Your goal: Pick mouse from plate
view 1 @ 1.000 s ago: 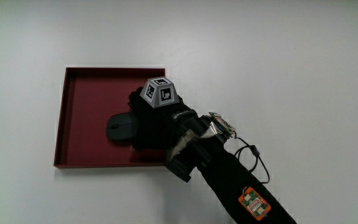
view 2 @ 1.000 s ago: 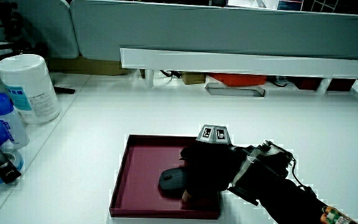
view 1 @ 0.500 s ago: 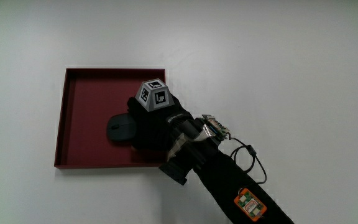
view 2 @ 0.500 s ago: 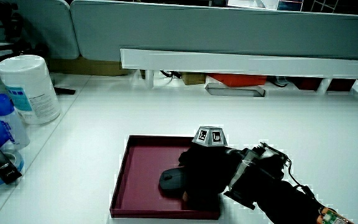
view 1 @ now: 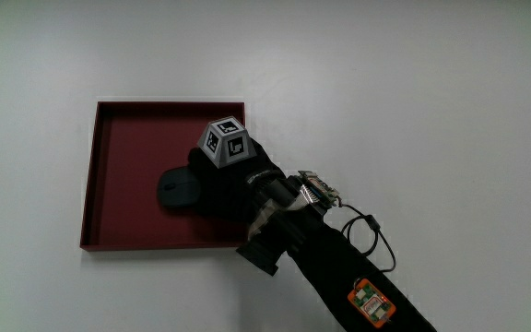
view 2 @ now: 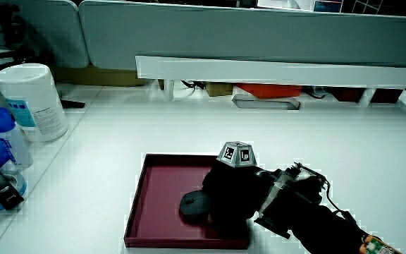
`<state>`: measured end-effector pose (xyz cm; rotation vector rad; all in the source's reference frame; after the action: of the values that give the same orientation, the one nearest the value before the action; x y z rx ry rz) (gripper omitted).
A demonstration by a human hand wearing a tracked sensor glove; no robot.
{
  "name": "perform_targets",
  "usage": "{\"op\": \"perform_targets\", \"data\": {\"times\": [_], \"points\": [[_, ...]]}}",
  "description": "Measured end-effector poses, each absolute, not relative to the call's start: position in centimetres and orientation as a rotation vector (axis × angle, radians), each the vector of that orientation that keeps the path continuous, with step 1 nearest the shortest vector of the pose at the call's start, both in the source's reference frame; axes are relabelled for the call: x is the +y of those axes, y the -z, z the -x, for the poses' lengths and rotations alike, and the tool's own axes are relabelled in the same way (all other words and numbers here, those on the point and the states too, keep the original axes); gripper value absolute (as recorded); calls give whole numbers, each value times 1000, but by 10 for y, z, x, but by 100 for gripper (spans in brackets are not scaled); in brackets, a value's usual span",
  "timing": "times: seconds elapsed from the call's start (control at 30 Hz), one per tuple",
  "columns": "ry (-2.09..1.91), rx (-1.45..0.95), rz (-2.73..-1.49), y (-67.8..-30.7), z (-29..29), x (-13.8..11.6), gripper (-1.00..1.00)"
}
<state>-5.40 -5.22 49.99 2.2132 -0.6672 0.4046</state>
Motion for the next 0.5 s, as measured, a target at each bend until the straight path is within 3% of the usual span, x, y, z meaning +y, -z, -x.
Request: {"op": "perform_targets", "data": {"times": [0.5], "points": [[-451,-745,-2278,-436,38,-63,100]]}}
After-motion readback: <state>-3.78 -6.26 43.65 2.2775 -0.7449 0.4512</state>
